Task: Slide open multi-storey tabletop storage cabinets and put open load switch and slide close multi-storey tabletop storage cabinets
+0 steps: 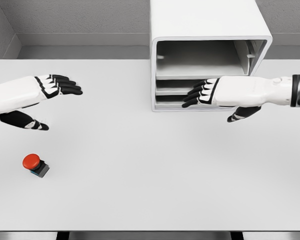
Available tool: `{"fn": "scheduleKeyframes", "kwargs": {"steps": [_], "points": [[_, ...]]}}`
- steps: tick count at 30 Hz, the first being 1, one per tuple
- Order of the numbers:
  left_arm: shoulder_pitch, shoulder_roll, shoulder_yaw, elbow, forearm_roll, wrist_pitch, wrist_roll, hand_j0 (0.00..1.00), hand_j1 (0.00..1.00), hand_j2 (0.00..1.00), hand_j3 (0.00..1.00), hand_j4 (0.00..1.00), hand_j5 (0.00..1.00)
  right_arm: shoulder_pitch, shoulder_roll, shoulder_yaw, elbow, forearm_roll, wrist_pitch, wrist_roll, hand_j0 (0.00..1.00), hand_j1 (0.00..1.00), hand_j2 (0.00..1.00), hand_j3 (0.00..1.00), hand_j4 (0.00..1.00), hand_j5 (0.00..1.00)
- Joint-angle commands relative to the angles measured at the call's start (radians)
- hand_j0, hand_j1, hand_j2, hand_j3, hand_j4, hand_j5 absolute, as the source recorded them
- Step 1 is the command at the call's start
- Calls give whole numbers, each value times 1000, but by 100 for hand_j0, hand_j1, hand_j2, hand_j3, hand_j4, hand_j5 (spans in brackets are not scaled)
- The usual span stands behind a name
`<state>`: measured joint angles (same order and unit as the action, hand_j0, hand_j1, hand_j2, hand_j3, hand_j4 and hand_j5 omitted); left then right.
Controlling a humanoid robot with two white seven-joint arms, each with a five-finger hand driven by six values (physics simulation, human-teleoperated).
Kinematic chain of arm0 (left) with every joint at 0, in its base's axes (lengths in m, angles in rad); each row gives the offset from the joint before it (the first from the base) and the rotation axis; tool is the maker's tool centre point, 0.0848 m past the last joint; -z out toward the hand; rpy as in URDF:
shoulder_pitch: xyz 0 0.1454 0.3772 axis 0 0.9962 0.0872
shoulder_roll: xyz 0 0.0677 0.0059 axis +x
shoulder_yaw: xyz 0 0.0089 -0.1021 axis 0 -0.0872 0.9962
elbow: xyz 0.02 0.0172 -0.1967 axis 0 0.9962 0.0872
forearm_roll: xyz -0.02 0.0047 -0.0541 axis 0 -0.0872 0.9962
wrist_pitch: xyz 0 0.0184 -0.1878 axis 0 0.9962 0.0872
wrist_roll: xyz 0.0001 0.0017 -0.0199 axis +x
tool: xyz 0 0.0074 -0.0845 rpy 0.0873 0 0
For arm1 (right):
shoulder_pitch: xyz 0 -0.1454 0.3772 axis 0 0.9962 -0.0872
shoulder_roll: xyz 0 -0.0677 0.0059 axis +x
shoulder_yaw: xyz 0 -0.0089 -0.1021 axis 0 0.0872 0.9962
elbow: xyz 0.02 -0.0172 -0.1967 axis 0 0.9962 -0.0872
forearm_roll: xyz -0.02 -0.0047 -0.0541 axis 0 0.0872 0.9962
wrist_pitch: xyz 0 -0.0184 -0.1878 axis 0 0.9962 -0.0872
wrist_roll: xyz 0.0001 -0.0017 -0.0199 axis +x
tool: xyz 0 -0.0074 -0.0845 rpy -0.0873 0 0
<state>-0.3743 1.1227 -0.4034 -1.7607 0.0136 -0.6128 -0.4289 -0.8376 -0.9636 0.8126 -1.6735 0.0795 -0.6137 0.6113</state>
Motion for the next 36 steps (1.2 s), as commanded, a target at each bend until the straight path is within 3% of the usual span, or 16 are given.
{"fn": "scheduleKeyframes", "kwargs": {"steps": [1,5,7,11,15,16,17,21,24,26,29,32,36], "points": [[-2,12,-3,-3,-9,2,-60,100,100,100,100,100,100,0,-3,0,0,-6,3,0,100,100,100,100,100,100],[17,65,5,9,-1,2,-99,100,100,100,100,100,100,-8,-6,7,6,-6,3,0,100,100,100,100,100,100],[26,77,3,59,28,2,-96,100,100,100,100,100,100,-5,-6,14,6,-6,3,0,100,100,100,100,100,100],[117,124,5,113,42,2,-88,100,100,100,100,100,100,-8,-7,28,8,-6,3,0,100,100,100,100,100,100],[129,134,32,173,43,2,-91,100,100,100,100,100,100,-34,-3,19,8,-6,3,0,100,100,100,100,100,100],[189,143,35,164,43,2,-90,100,100,100,100,100,100,-40,2,20,9,-1,3,0,100,100,100,100,100,100],[206,152,34,150,42,2,-88,100,100,100,100,100,100,-41,2,20,9,0,3,0,100,100,100,100,100,100],[271,151,34,116,42,2,-41,100,100,100,100,100,100,-54,43,23,17,5,3,0,100,100,100,100,100,100],[296,149,26,115,40,2,-4,100,100,100,100,100,100,-60,100,27,72,5,3,0,100,100,100,100,100,100],[302,140,21,116,35,2,15,100,100,100,100,100,100,-69,101,23,77,2,3,0,100,100,100,100,100,100],[331,146,21,122,35,2,19,100,100,100,100,100,100,-77,101,23,143,-4,3,0,100,100,100,100,100,100],[353,149,21,127,42,2,145,100,100,100,100,100,100,-77,105,27,163,-7,3,0,100,100,100,100,100,100],[365,140,21,150,35,2,165,100,100,100,100,100,100,-75,140,31,198,-9,23,0,100,100,100,100,100,100]]}}
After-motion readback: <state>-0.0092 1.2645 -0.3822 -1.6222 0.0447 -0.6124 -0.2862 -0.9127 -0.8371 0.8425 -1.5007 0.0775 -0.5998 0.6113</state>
